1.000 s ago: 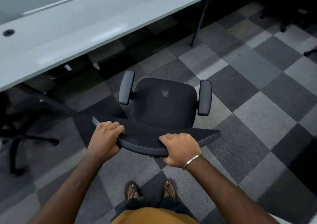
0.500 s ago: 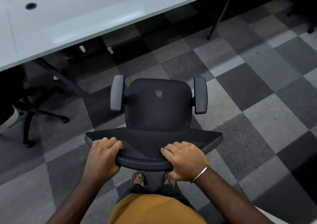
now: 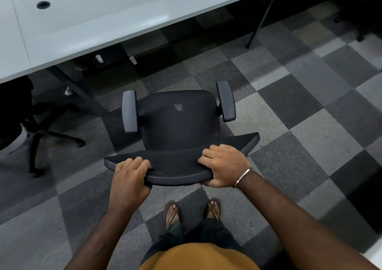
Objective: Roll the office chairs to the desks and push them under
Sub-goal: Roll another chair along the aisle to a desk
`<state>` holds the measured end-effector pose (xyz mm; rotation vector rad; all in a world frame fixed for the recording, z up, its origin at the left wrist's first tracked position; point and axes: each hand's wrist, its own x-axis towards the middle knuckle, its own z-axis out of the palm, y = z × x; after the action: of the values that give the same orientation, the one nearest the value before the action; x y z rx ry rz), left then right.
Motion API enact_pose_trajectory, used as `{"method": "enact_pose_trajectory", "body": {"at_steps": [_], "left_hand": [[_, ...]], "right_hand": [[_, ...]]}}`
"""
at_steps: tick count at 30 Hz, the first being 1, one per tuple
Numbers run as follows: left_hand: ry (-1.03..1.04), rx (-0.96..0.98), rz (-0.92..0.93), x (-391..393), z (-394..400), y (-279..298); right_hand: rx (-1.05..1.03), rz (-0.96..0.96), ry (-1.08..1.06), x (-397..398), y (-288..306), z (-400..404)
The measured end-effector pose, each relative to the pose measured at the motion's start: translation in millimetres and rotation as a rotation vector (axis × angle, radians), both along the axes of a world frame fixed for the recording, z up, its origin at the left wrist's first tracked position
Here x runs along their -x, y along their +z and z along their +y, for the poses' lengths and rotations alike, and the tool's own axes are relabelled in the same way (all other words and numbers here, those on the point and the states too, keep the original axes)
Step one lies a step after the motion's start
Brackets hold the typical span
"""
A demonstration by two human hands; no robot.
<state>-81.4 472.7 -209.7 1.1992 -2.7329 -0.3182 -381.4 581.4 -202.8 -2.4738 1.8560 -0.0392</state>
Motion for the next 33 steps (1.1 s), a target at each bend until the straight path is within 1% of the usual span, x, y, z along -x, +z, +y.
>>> {"method": "enact_pose_trajectory", "body": {"at_steps": [2,3,5,6,7,8,9,10,11,12,14,16,17,19,21,23,25,28,33], "left_hand": [[0.002,0.0,0.013,-6.7,6.7,-0.4],[0.008,-0.007,0.019,-9.7,10.5,-0.4],[0.031,-0.03,0.003,-12.6,22.5,0.4],[0.043,-0.043,-0.006,-13.8,28.6,0.9],[0.058,-0.054,-0.003,-12.6,38.1,1.5],[0.069,-0.069,0.01,-12.1,46.0,2.0],[0.081,-0.086,0.028,-10.5,53.8,3.0],[0.103,-0.096,0.053,-5.3,62.2,4.7],[0.13,-0.11,0.085,-0.6,69.4,6.2],[0.155,-0.139,0.129,3.9,73.9,8.0],[0.232,-0.206,0.256,11.9,82.1,9.1],[0.379,-0.176,0.374,18.1,89.1,5.6],[0.483,-0.129,0.392,22.5,90.6,3.3],[0.708,-0.065,0.367,35.7,89.4,-0.1],[0.897,-0.047,0.373,51.3,84.3,1.8],[1.008,-0.044,0.387,61.3,76.1,5.6],[1.031,-0.024,0.362,62.9,68.5,5.2],[1.015,-0.006,0.332,55.1,55.3,2.8],[0.957,0.014,0.343,30.8,18.4,-2.5]], "right_hand": [[-0.03,-0.078,-0.015,-1.1,5.2,-2.7],[-0.051,-0.163,-0.045,-0.7,10.2,-4.0],[-0.094,-0.417,-0.165,5.2,20.5,-6.5],[-0.087,-0.511,-0.231,10.2,21.9,-8.7],[-0.068,-0.516,-0.294,18.0,20.3,-8.9],[-0.045,-0.433,-0.349,25.9,16.2,-9.8],[-0.017,-0.309,-0.384,34.0,9.7,-8.7],[0.012,-0.207,-0.395,43.9,3.4,-6.3],[0.031,-0.156,-0.397,51.6,-1.1,-4.2],[0.051,-0.148,-0.406,58.2,-4.2,-3.9],[0.079,-0.193,-0.421,68.8,-7.0,-4.2],[0.113,-0.246,-0.433,74.8,-9.6,-6.1],[0.122,-0.275,-0.442,75.6,-10.1,-8.7],[0.116,-0.306,-0.452,75.4,-10.1,-13.1],[0.081,-0.233,-0.43,75.7,-3.1,-19.8],[0.034,-0.153,-0.368,78.4,5.3,-26.4],[0.011,-0.106,-0.293,83.1,11.4,-33.6],[-0.061,-0.059,-0.239,85.1,14.2,-49.7],[-0.062,-0.094,-0.251,72.2,8.0,-73.2]]}}
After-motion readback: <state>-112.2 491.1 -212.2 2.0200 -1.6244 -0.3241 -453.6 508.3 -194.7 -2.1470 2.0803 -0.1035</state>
